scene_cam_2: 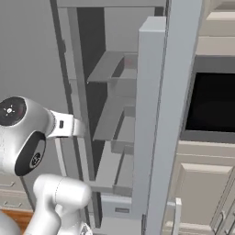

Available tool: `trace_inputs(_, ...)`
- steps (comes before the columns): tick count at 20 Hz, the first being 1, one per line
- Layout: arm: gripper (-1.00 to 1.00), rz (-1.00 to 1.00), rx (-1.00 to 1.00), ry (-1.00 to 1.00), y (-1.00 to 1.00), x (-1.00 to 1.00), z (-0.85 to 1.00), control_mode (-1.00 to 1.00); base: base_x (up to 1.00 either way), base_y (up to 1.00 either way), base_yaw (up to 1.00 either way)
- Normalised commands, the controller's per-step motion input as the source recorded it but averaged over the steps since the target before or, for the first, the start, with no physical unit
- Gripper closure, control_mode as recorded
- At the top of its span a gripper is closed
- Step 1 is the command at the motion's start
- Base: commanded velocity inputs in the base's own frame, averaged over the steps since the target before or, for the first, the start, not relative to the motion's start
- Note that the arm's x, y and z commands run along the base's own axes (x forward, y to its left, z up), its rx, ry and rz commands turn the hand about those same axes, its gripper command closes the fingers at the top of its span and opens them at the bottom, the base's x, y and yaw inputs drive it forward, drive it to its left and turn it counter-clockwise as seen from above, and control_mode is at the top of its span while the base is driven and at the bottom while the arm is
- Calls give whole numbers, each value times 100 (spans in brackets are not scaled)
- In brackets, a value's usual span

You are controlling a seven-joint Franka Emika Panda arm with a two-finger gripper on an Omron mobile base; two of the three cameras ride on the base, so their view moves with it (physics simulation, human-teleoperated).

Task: Take the tomato and tomato out of the freezer and place them in the tupperware container on the counter. Then put the tupperware containing the vegetables back in the freezer.

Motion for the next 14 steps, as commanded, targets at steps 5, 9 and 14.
trace_inputs(5,-100,0,0,0,0,0,0,100,28,-22,0)
trace_inputs(9,-100,0,0,0,0,0,0,100,49,0,-4)
trace_inputs(14,-100,0,0,0,0,0,0,100,71,-22,-2)
